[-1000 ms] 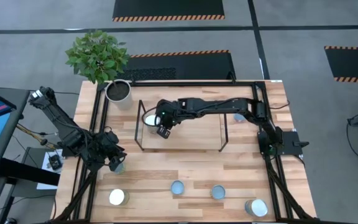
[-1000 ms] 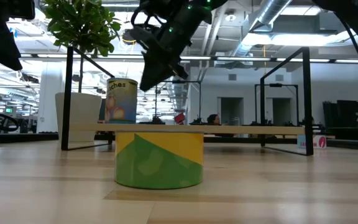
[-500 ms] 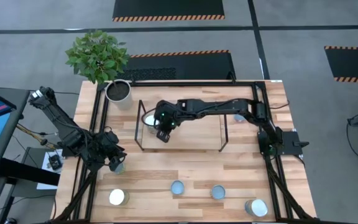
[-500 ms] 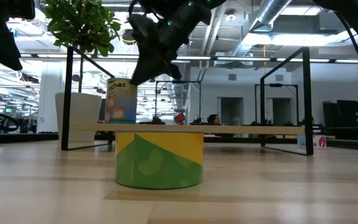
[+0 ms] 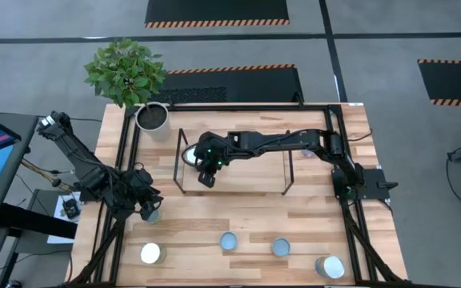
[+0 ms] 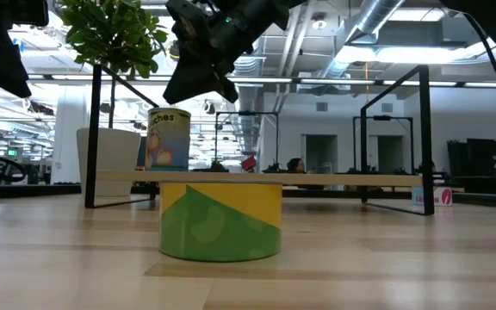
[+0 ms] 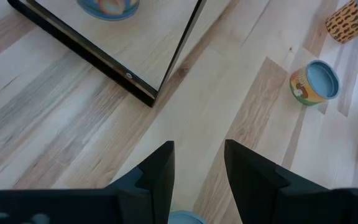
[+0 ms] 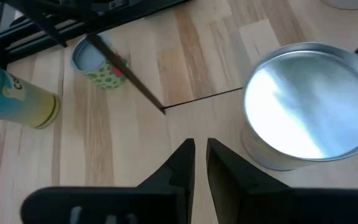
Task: Pick and place cans onto a shelf
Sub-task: Put the canned peaches on the shelf
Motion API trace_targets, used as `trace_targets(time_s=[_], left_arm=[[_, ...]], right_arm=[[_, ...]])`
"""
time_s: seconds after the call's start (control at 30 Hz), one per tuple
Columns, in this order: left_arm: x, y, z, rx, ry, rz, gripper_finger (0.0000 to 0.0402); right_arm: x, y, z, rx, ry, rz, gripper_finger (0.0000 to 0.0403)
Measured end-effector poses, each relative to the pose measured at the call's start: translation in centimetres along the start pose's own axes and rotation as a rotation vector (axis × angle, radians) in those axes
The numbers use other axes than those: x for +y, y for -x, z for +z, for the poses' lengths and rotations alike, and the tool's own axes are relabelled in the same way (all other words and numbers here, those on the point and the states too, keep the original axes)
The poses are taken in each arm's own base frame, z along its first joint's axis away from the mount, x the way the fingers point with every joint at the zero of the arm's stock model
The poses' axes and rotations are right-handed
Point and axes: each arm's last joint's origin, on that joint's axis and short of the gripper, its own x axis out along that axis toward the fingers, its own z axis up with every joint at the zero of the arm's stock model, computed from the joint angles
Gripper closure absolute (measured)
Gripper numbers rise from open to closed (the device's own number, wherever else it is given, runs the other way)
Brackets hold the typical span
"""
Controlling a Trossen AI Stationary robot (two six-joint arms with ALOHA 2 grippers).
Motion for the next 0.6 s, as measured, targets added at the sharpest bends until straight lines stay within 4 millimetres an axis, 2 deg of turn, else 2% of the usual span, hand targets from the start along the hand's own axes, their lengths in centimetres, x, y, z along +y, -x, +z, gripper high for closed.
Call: trace_targets(time_s=[0.17,0.4,0.47,0.6], left_arm=[[0.0,0.0,0.0,0.000,-0.021,-0.002,0.0274],[-0.1,0.0,0.0,-0.001,-0.022,-0.004,0.0274],[-0.1,0.0,0.0,-0.003,-0.018,-0.011,0.0274],[-0.2,0.0,0.1,-0.005,-0.013,-0.019,0.0274]], right_arm=[[1.0,-0.1,-0.2,-0.001,0.040,0.018,0.0337],[1.7,-3.7,-1.0,-0.055,0.088,0.051,0.0337],[1.5,-3.7,-1.7,0.006,0.077,0.029,0.0337],[1.4,-3.2,-1.2,-0.018,0.085,0.009,0.0337]])
